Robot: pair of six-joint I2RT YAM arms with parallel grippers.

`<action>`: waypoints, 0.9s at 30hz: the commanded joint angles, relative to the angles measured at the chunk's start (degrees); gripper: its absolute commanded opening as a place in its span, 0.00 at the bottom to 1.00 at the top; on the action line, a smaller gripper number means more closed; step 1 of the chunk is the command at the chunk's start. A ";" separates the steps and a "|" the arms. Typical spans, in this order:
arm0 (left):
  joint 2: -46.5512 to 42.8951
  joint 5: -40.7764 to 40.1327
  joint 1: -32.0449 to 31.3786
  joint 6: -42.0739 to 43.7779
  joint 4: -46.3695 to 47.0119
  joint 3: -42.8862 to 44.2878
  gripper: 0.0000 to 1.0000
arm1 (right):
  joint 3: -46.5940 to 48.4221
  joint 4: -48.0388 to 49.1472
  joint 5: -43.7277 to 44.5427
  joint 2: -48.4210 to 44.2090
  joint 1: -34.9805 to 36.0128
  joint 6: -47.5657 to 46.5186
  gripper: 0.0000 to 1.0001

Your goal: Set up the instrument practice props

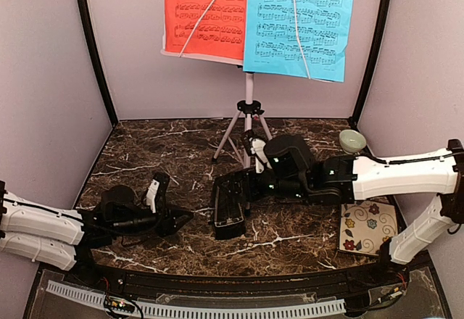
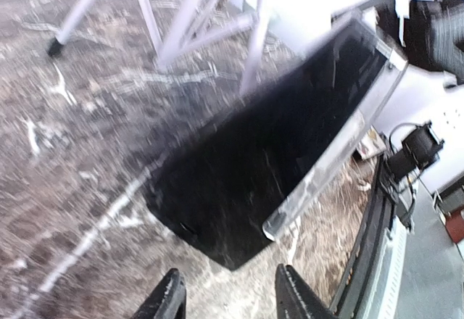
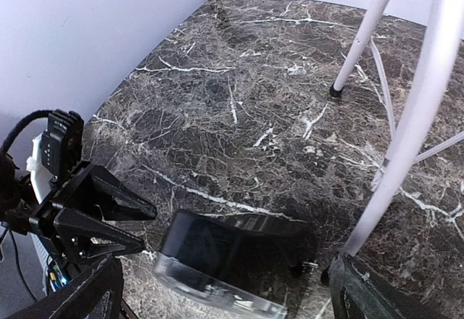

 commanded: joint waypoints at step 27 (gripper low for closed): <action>5.78 1.14 1.53 13.47 5.64 -0.21 0.56 | 17.86 -18.00 31.30 20.41 9.89 20.43 0.91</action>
